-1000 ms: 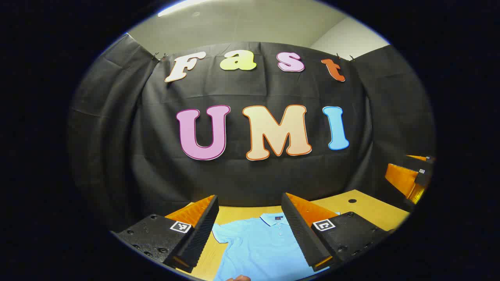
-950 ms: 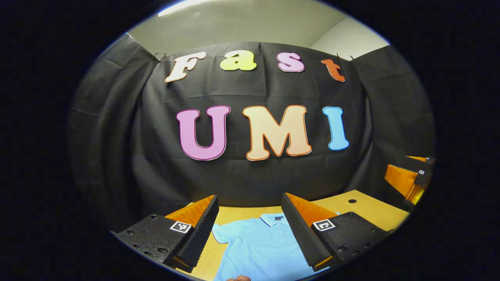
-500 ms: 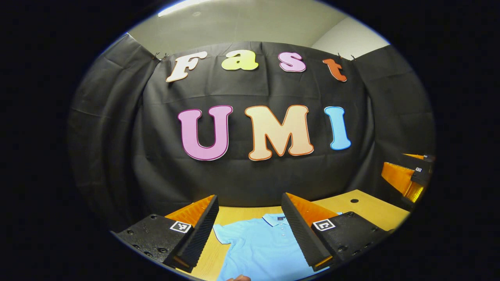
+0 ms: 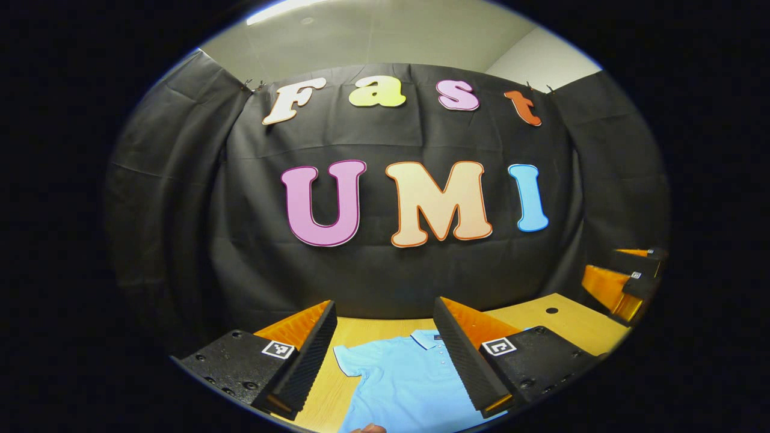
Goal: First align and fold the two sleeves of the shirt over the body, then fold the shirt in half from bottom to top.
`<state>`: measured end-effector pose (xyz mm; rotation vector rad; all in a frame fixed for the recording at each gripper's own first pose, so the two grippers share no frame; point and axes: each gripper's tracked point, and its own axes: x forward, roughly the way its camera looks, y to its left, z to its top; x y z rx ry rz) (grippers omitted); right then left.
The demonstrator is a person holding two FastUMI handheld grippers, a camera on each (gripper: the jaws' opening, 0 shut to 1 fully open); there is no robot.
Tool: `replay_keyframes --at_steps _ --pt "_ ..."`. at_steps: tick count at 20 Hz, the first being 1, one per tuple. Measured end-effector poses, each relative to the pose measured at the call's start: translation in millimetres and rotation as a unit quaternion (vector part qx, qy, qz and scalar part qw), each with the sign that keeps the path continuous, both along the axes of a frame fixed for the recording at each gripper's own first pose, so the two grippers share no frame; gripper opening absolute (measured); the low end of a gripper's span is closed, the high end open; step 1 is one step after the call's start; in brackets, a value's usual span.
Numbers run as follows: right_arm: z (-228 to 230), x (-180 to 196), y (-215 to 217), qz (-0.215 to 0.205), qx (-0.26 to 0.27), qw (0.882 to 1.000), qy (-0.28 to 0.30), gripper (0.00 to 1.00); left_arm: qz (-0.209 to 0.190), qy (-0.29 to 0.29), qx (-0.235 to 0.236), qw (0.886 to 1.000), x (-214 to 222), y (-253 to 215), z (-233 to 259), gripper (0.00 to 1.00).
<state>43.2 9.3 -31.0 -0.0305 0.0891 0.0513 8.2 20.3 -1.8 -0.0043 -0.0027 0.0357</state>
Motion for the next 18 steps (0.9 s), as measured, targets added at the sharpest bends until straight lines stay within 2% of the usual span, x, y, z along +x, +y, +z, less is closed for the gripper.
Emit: replay_keyframes --at_steps 6,11,16,17,18 --pt "-39 47 -14 -0.019 -0.014 0.999 0.035 1.0 0.0 -0.004 0.01 1.0 9 13 1 0.96" --pt "-76 89 -34 -0.045 -0.02 0.997 0.065 0.97 0.006 -0.005 0.015 1.0 19 26 -2 0.96" --pt "-130 122 -50 -0.062 -0.03 0.991 0.111 0.99 0.012 -0.012 0.023 1.0 30 38 2 0.96" --pt "-143 128 -52 -0.064 -0.03 0.99 0.125 0.99 0.013 -0.016 0.025 0.999 32 40 4 1.0" --pt "-160 134 -55 -0.067 -0.032 0.988 0.137 0.99 0.013 -0.017 0.028 0.999 34 42 4 0.96"
